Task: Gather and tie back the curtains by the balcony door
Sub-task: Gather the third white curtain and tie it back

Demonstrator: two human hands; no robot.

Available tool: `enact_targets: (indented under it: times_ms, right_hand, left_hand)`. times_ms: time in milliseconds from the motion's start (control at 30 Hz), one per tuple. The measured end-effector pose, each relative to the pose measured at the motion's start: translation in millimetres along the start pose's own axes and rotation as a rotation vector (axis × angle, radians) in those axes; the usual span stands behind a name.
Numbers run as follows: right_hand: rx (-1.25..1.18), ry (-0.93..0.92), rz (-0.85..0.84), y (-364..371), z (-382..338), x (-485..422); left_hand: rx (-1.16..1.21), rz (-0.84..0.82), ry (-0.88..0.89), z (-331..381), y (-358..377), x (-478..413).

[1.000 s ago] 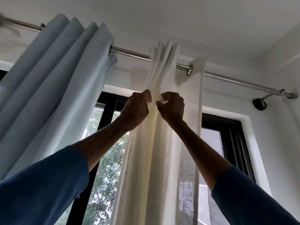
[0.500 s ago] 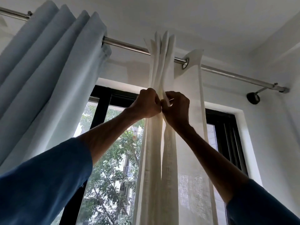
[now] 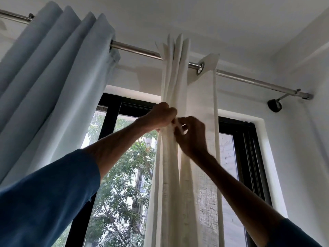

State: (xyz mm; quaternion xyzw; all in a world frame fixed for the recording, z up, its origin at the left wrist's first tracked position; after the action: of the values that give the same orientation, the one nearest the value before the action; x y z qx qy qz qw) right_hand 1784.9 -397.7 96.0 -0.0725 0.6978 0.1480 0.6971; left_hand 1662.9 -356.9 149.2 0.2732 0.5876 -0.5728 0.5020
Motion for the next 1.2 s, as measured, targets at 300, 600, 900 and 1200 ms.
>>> enact_targets:
  times_ms: [300, 600, 900, 1200]
  right_hand:
    - [-0.138, -0.090, -0.176, -30.8, -6.8, 9.7]
    - [0.098, 0.508, 0.100, -51.7, 80.1, -65.6]
    - [0.090, 0.017, -0.170, 26.9, -76.3, -88.1]
    - [0.010, 0.147, -0.019, -12.1, -3.4, -24.9]
  left_hand:
    - [-0.248, 0.179, -0.038, -21.0, -7.6, 0.9]
    - [-0.361, 0.277, 0.139, -24.8, -8.8, 5.9]
    - [-0.462, 0.255, 0.257, -32.5, -7.9, 8.7]
    - [-0.319, 0.137, 0.273, -29.1, 6.3, 45.7]
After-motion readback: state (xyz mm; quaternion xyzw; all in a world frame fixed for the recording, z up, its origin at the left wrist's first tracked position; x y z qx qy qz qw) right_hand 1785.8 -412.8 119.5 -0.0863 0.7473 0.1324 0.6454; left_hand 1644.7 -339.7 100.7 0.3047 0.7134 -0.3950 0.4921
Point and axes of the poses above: each hand's wrist, its own x-axis away from the middle knuckle, its own y-axis out of the palm, z = x × y, the point moved 5 cm from there along -x, towards the middle knuckle, and after that the axes turned 7 degrees about y, right-handed, at the moved point
